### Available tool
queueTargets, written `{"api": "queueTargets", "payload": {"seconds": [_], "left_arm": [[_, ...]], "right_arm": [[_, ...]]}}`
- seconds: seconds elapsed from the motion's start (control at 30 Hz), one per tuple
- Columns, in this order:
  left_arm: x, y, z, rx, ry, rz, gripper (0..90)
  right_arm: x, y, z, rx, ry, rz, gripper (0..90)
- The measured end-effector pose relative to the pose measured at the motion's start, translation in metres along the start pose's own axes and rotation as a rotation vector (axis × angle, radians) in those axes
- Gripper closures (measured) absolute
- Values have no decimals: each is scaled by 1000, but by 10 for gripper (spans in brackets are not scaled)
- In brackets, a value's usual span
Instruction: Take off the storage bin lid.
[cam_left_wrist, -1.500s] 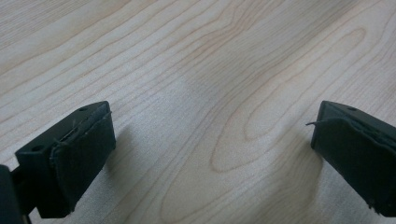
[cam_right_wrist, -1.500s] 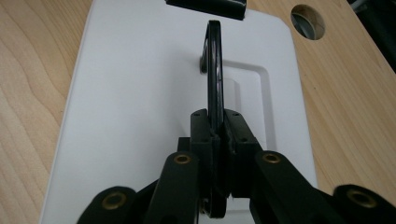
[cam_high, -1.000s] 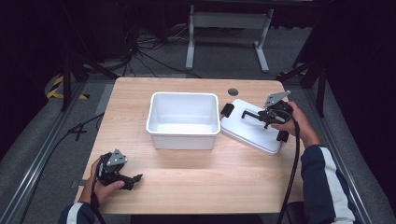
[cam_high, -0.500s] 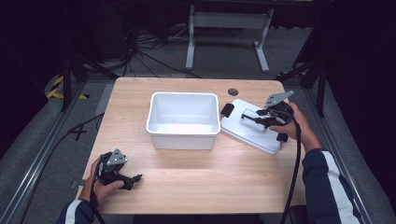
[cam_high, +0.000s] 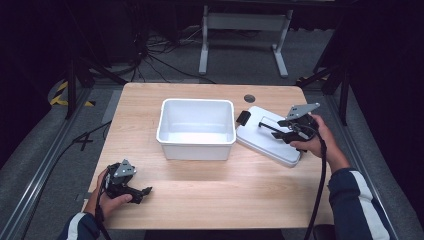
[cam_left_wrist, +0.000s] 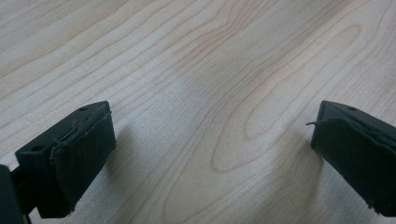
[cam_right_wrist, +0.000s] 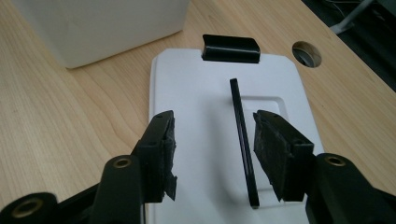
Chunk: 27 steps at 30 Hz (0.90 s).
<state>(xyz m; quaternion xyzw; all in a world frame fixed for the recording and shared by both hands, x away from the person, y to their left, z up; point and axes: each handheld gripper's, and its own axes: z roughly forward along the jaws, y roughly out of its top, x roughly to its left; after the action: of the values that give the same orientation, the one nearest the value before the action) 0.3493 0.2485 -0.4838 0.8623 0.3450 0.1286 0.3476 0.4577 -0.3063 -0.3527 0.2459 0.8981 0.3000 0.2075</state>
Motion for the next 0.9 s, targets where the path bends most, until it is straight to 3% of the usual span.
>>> {"api": "queueTargets", "payload": {"seconds": [0.63,0.9], "left_arm": [[1,0,0,1,-10,10,2],[1,1,0,3,-10,10,3]], "right_arm": [[15,-39,-34,15,-71,41,390],[29,-58,-46,0,-106,36,354]]}}
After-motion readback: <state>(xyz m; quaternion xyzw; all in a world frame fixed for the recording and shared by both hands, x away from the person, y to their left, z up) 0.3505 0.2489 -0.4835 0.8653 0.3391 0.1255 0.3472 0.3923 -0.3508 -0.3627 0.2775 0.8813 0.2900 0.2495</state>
